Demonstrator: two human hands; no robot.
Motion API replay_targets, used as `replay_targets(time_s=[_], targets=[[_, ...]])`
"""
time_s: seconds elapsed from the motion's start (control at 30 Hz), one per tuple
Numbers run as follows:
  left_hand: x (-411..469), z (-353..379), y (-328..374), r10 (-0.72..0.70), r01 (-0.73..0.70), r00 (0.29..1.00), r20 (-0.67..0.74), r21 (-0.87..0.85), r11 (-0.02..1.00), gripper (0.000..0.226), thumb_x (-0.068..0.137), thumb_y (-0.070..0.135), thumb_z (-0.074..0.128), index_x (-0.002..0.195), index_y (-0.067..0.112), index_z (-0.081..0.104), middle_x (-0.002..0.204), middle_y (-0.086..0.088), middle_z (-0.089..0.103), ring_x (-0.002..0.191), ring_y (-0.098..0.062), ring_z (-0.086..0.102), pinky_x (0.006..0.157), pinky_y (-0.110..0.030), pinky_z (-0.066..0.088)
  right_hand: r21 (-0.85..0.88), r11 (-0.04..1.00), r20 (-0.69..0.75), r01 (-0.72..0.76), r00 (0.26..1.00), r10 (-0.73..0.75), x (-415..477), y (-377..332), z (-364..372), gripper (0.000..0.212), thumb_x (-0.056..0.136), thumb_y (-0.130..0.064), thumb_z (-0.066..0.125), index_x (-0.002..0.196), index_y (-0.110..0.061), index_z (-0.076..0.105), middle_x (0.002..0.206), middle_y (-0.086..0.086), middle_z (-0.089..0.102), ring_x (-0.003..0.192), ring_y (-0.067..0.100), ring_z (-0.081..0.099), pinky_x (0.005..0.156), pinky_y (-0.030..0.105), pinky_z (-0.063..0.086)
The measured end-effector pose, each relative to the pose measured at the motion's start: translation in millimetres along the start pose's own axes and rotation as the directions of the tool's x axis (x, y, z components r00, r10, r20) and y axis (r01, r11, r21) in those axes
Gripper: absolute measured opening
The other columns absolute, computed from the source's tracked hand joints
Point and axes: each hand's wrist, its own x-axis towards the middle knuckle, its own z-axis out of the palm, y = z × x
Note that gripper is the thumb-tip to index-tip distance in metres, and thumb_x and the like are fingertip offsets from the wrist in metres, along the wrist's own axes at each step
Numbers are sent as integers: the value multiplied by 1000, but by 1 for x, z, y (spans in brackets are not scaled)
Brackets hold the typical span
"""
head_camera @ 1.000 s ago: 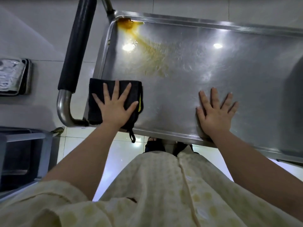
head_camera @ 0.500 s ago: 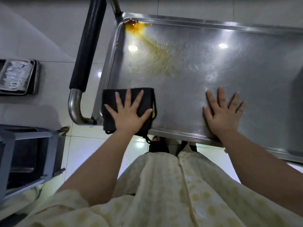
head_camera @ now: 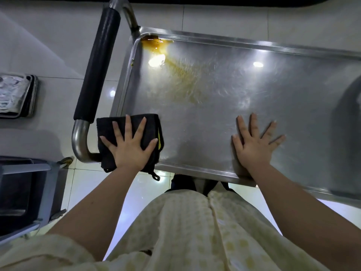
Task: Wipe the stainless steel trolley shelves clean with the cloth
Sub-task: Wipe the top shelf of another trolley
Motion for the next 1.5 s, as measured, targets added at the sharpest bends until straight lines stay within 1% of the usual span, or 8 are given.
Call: replay_targets(time_s=[0.37, 0.6, 0.8, 0.97, 1.13, 1.23, 1.4, 1.5], targets=[[-47, 17, -4, -69, 69, 998, 1, -18, 997, 73, 84, 83, 6, 148, 54, -11, 164, 4, -16, 148, -35, -16, 107, -73, -11, -62, 994, 31, 92, 995, -91, -24, 7, -3, 63, 90, -71, 8, 150, -53, -3, 163, -14, -6, 143, 46, -20, 99, 66, -29], [-52, 17, 2, -59, 59, 998, 0, -28, 998, 74, 85, 81, 8, 152, 50, -1, 165, 1, -12, 148, -37, -14, 107, -74, -10, -5, 999, 21, 37, 999, -37, 46, -30, -20, 63, 88, -69, 1, 148, -52, -10, 163, -10, -14, 142, 52, -19, 105, 74, -14], [-62, 23, 50, -1, 1, 1000, 10, -18, 1000, 74, 83, 83, 1, 148, 52, -13, 162, 3, -19, 146, -41, -19, 104, -76, -10, 3, 1000, -45, 13, 999, -12, 59, -45, -20, 62, 92, -65, 4, 151, -48, -7, 164, -7, -9, 142, 52, -17, 109, 72, -9], [3, 13, 97, 140, -141, 990, -29, -32, 990, 74, 82, 85, 9, 148, 57, -6, 165, 4, -6, 147, -40, -16, 102, -76, -15, 19, 1000, -67, 13, 998, -11, 58, -42, -16, 61, 93, -64, 6, 151, -47, -4, 164, -6, -6, 143, 52, -15, 109, 72, -8], [117, -22, 99, 126, -126, 992, -27, -26, 992, 74, 79, 88, 7, 145, 60, -12, 164, 9, -14, 147, -37, -19, 102, -76, -13, 20, 1000, -91, 1, 996, 1, 56, -42, -13, 61, 95, -61, 14, 153, -46, 5, 165, -6, 0, 144, 52, -11, 110, 71, -9], [139, -30, 115, 140, -140, 990, -9, -13, 990, 73, 80, 87, 4, 146, 59, -11, 164, 7, -13, 147, -39, -18, 102, -77, -14, 18, 1000, -104, -20, 994, 22, 61, -41, -14, 61, 95, -62, 17, 153, -47, 5, 165, -6, 0, 144, 52, -11, 110, 70, -11], [59, -1, 112, 290, -293, 954, -69, -24, 956, 73, 85, 83, 15, 151, 53, 1, 165, 1, 0, 148, -41, -9, 103, -78, -8, 6, 1000, -97, -24, 995, 25, 65, -36, -14, 61, 95, -64, 14, 152, -48, 1, 165, -8, -4, 144, 50, -13, 110, 70, -10], [-7, 18, 98, 267, -269, 962, -52, -18, 963, 74, 86, 81, 17, 153, 50, 7, 166, -1, 1, 148, -43, -5, 104, -79, -3, 25, 1000, -98, -14, 995, 17, 61, -39, -14, 60, 96, -63, 17, 152, -48, 3, 165, -7, -2, 144, 51, -14, 110, 70, -11]])
